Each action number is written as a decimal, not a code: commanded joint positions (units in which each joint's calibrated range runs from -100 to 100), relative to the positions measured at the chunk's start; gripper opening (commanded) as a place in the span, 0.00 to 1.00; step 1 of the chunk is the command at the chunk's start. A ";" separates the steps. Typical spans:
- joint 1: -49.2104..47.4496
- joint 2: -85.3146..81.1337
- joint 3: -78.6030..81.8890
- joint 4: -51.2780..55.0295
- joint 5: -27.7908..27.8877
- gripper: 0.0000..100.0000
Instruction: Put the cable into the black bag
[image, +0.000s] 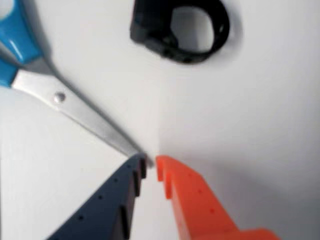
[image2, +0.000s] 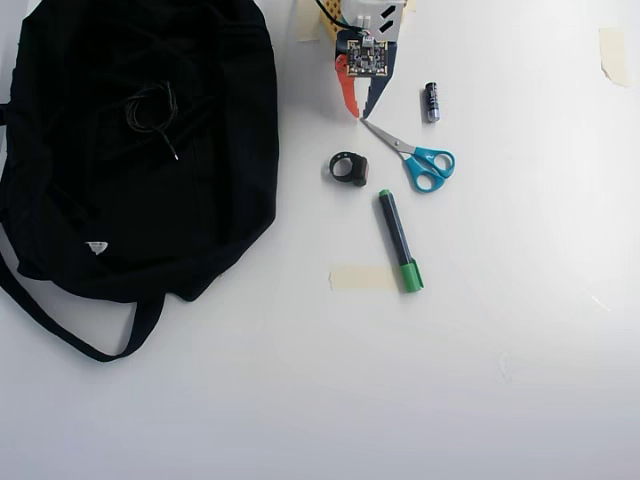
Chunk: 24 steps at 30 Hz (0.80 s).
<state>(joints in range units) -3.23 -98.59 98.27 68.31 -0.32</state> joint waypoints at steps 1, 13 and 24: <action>-0.43 -0.75 1.01 2.83 0.21 0.02; -0.13 -0.33 1.01 3.18 0.21 0.02; -0.13 -0.33 1.01 3.18 0.21 0.02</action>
